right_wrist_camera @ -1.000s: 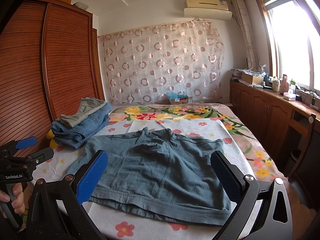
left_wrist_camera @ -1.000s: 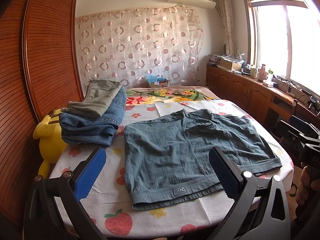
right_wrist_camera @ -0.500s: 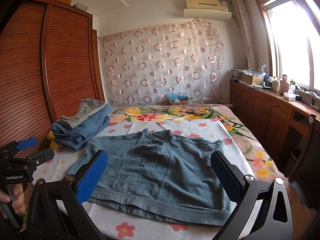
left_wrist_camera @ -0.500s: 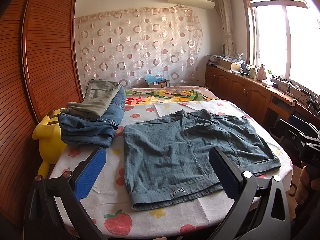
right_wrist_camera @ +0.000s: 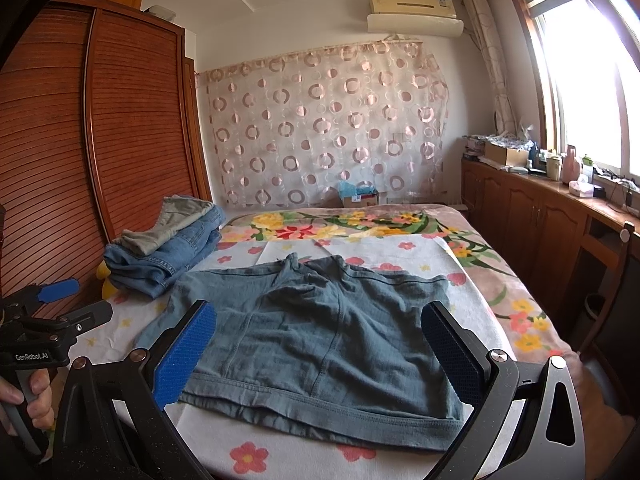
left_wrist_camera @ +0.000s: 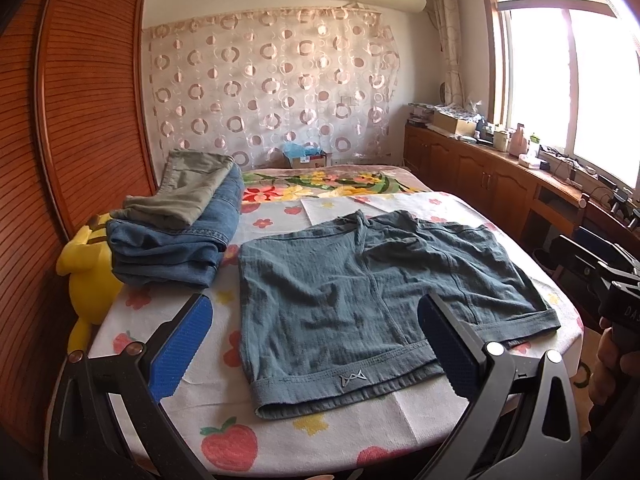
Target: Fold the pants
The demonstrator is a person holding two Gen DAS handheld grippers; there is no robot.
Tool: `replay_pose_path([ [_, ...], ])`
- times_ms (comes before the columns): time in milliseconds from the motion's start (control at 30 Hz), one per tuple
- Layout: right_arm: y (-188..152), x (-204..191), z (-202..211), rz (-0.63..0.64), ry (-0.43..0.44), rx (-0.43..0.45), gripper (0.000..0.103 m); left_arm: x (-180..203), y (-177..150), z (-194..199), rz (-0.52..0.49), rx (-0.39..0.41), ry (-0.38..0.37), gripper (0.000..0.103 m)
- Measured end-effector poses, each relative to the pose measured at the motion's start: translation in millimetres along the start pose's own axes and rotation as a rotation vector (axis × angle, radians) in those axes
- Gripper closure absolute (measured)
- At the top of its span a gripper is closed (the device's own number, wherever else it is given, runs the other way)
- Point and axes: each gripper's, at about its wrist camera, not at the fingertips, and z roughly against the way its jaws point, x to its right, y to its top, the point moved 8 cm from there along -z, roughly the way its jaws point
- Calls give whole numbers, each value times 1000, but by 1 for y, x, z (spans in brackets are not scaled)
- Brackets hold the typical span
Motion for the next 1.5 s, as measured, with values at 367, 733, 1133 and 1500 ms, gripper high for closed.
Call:
replay_pose_path([
  [367, -3, 17, -9, 19, -22, -17, 1, 0, -1, -25, -34, -50, -38, 0],
  [733, -1, 31, -17, 29, -65, -30, 2, 7, -1, -53, -82, -88, -72, 0],
  [1133, 2, 46, -44, 51, -96, -113, 18, 20, -14, -84, -100, -167, -126, 0],
  [1500, 21, 74, -93, 3, -61, -294, 56, 32, -11, -100, -104, -207, -156, 0],
])
